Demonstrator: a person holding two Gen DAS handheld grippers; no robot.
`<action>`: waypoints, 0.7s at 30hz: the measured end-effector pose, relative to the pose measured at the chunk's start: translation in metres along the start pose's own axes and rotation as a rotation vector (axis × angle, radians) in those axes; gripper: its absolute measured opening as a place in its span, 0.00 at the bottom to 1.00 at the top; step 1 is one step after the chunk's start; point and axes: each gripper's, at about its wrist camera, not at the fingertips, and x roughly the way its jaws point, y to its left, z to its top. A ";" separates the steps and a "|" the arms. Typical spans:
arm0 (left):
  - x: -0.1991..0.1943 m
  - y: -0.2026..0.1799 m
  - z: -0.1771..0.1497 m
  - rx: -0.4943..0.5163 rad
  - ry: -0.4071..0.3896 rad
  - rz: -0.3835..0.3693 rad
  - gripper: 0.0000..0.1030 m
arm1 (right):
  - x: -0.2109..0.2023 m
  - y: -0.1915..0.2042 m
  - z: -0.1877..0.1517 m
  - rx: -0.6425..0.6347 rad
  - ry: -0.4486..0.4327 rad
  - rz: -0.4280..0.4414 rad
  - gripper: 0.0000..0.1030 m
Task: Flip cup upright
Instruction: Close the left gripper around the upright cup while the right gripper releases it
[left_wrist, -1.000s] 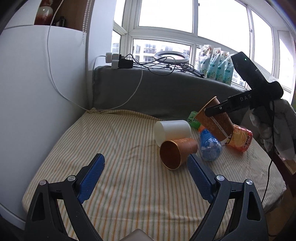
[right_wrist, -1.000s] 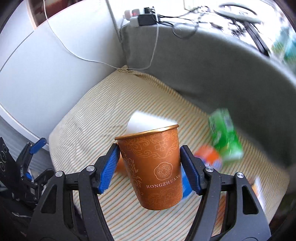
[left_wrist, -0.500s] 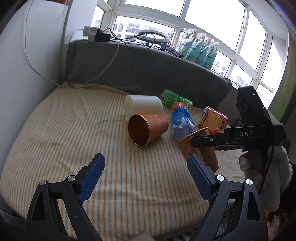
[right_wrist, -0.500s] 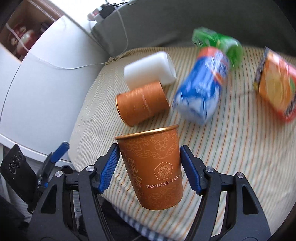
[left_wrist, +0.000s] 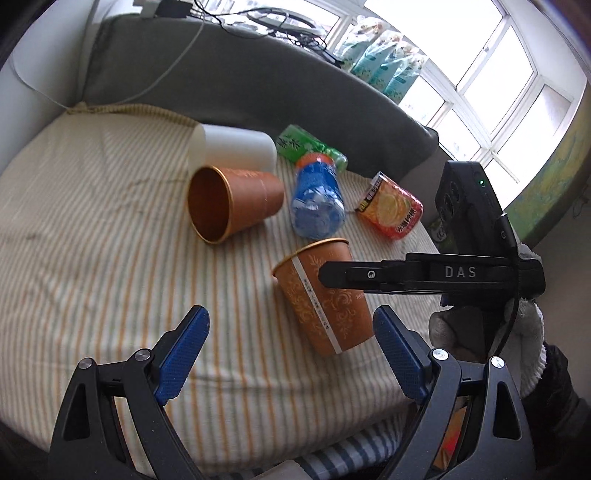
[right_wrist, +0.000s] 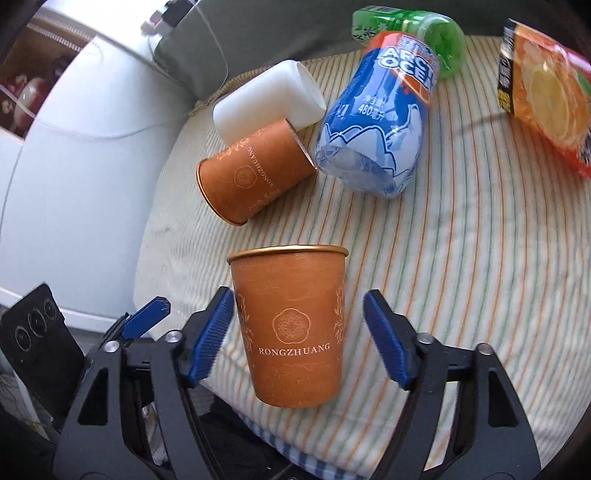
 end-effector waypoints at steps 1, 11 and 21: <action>0.002 0.000 0.001 -0.010 0.011 -0.010 0.88 | -0.002 0.000 0.000 -0.014 -0.003 0.000 0.79; 0.032 -0.011 0.014 -0.102 0.112 -0.079 0.88 | -0.062 -0.014 -0.026 -0.078 -0.142 -0.019 0.79; 0.067 -0.004 0.022 -0.226 0.203 -0.109 0.86 | -0.093 -0.046 -0.042 -0.018 -0.219 -0.060 0.79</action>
